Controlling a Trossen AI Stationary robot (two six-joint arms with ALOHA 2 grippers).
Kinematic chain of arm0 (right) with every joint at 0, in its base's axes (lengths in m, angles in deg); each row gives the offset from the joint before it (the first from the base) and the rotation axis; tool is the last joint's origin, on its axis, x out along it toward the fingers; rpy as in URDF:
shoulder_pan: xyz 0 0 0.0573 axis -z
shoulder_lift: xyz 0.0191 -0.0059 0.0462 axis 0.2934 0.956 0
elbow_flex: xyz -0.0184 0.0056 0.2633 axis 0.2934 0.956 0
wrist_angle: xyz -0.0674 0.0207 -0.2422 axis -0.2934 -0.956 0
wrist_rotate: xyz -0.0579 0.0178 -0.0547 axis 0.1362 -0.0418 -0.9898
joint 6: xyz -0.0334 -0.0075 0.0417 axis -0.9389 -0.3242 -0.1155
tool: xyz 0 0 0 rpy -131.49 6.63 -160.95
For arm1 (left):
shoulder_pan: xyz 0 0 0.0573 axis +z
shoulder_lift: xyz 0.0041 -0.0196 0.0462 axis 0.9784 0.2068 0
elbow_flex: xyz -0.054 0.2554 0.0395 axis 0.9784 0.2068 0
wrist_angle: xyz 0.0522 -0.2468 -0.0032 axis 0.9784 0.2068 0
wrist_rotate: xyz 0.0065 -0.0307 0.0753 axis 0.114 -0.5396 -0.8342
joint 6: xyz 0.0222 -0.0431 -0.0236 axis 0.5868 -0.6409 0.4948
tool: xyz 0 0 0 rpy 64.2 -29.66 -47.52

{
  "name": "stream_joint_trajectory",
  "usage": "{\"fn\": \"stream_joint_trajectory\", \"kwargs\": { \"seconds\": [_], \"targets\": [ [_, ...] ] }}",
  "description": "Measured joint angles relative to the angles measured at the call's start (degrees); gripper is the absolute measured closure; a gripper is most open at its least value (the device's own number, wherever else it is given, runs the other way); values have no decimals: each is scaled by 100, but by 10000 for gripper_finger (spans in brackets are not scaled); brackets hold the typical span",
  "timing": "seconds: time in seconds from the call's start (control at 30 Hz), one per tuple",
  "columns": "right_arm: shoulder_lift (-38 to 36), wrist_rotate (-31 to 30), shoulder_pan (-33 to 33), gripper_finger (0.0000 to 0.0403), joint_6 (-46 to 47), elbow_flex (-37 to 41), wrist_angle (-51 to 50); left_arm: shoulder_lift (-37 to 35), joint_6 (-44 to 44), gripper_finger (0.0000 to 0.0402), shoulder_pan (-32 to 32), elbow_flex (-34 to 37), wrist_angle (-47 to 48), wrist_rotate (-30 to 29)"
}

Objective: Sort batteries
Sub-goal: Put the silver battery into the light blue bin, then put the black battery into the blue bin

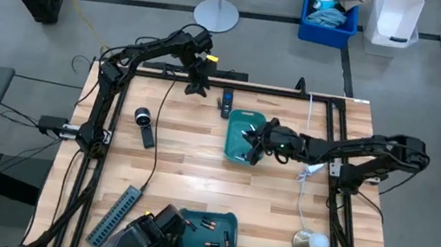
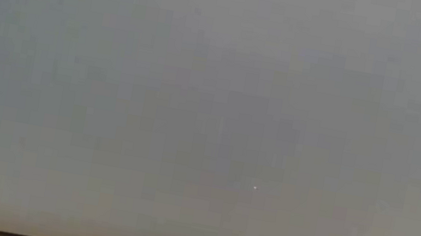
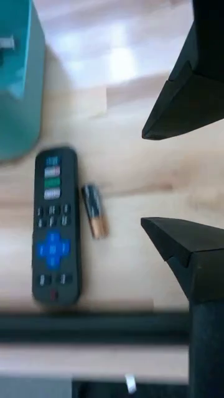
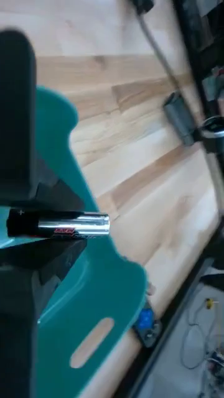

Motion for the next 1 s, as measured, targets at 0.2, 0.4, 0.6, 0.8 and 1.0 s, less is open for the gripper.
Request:
{"fn": "stream_joint_trajectory", "kwargs": {
  "seconds": [0.2, 0.4, 0.6, 0.8, 1.0],
  "targets": [
    [113, 0, 9, 234, 8, -102, -254, 0, 166, 192, 0, 0, 142, 240],
    [14, -7, 9, 183, -95, -104, -292, 0, 401, 192, 62, 0, 332, 669],
    [-100, -30, 9, 179, -300, -102, -312, 0, 771, 192, 463, -3, 811, 1760],
    [-442, -41, 46, 181, -678, -102, -315, 4, 566, 192, 717, -4, 748, 2245],
    [-1065, -195, 40, 181, -1101, -102, -351, 7, 551, 192, 340, -2, 418, 1466]
  ]
}}
